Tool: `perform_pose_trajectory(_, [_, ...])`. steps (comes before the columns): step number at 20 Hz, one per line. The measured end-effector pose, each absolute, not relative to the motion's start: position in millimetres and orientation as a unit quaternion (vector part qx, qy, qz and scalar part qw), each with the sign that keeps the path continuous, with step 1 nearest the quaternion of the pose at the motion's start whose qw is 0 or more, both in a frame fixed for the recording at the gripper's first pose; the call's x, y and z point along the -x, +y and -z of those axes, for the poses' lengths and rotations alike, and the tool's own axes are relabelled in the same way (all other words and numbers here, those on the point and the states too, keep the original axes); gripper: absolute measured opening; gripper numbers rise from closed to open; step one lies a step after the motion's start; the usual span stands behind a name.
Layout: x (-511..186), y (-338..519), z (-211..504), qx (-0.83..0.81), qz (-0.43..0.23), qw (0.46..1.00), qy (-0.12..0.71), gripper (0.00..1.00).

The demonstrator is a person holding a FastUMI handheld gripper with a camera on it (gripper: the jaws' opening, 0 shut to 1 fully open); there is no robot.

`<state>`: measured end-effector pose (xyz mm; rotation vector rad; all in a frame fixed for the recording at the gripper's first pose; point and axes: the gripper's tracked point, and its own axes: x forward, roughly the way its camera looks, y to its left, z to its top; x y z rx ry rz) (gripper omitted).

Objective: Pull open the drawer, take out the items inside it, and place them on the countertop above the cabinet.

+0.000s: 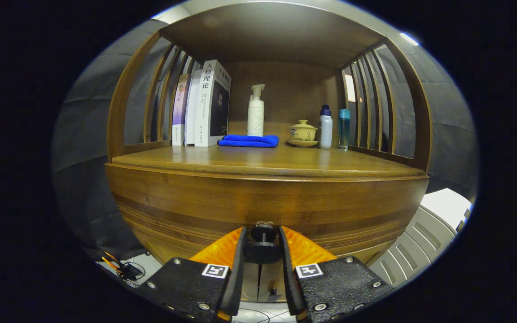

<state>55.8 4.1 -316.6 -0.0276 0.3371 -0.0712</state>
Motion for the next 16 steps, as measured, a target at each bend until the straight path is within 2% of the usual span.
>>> perform_pose_trajectory(5, [-55.4, 3.8, 316.8, 0.020, 0.056, 0.987, 0.149, 0.29])
perform_pose_trajectory(16, [-28.7, 4.6, 314.8, 0.027, 0.052, 0.985, 0.159, 0.29])
